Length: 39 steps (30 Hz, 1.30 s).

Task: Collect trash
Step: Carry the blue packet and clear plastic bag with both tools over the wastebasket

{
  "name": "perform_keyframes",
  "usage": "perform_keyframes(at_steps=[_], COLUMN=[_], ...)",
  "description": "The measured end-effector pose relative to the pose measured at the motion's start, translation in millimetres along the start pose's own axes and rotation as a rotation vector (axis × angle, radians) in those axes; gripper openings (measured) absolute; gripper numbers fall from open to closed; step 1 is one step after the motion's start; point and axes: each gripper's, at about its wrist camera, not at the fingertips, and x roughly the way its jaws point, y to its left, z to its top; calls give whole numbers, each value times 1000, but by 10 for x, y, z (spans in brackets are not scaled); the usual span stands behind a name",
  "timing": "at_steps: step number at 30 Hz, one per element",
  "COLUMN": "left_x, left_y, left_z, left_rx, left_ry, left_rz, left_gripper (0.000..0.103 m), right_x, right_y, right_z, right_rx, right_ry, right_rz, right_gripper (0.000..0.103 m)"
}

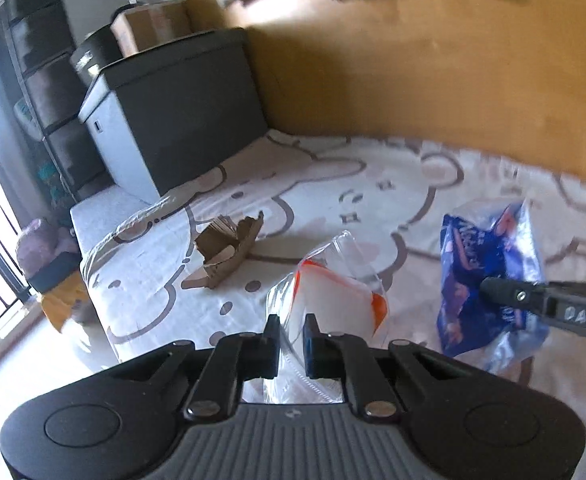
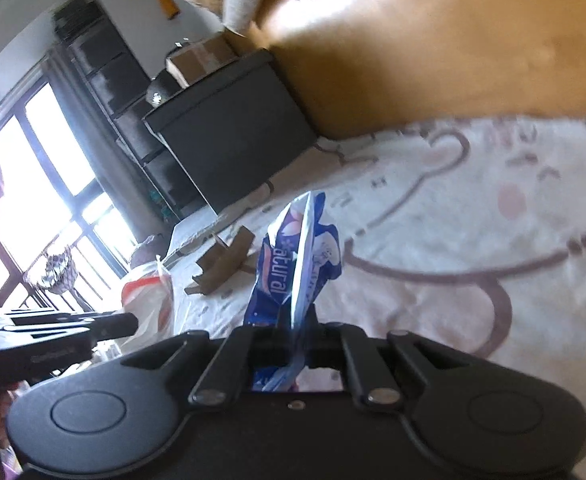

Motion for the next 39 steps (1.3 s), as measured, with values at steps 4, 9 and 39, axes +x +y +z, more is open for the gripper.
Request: perform_keyframes(at_steps=[4,9,39], left_x=[-165,-336,-926], left_y=[190,398,2210], left_z=[-46,-94,-1219], left_rx=[-93,-178,-540], left_ry=[-36,-81,-133], left_rz=[-31,-39,64], left_gripper=[12,12,12], right_x=[-11,-39,558], right_y=[228,540,2593], right_z=[68,165,-332], right_rx=[-74,-174,-476], right_ry=[10,30,177], right_rz=[-27,-40,83], right_gripper=[5,5,5])
